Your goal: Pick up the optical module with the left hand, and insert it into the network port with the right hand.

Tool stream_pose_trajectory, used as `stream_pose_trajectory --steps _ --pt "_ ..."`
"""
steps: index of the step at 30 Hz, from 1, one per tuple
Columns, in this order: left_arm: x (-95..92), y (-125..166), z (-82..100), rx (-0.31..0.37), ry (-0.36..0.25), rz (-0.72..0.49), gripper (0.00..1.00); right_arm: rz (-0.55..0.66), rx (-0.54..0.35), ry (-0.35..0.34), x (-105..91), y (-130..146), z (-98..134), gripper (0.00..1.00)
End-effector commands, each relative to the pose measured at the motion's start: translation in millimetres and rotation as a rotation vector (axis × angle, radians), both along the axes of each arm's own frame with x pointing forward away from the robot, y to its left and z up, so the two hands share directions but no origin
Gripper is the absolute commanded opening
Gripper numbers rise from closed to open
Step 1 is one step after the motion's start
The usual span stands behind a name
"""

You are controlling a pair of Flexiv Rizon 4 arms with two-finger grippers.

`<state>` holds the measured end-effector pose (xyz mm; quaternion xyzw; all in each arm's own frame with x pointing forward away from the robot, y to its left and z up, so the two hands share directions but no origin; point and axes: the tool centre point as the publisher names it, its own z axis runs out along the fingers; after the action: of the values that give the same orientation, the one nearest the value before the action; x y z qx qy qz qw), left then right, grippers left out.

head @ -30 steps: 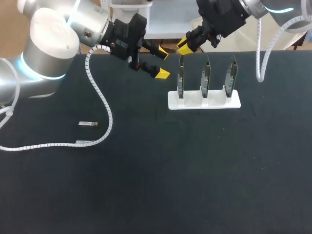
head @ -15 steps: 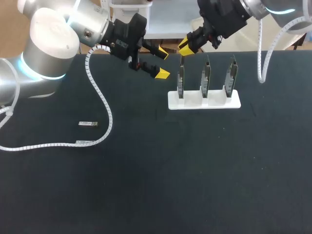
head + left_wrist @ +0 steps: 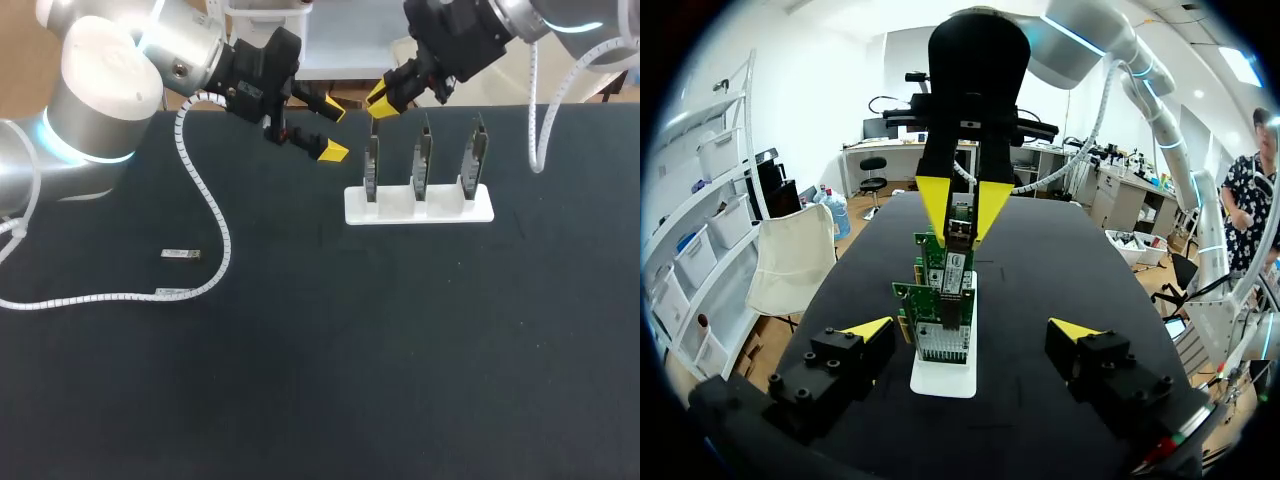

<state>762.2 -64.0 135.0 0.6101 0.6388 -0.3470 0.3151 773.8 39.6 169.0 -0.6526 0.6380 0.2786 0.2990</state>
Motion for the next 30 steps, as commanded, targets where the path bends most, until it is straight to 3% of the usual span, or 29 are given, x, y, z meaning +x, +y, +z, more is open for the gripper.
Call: stream_pose_trajectory --steps 1,30 --pt "0.7 -0.7 -0.1 0.003 0.001 0.001 1.00 -0.003 0.005 -0.001 -1.1 -0.4 0.2 0.00" --pt "0.7 -0.7 -0.1 0.003 0.001 0.001 1.00 -0.023 -0.021 0.031 -0.1 -1.8 -16.2 0.00"
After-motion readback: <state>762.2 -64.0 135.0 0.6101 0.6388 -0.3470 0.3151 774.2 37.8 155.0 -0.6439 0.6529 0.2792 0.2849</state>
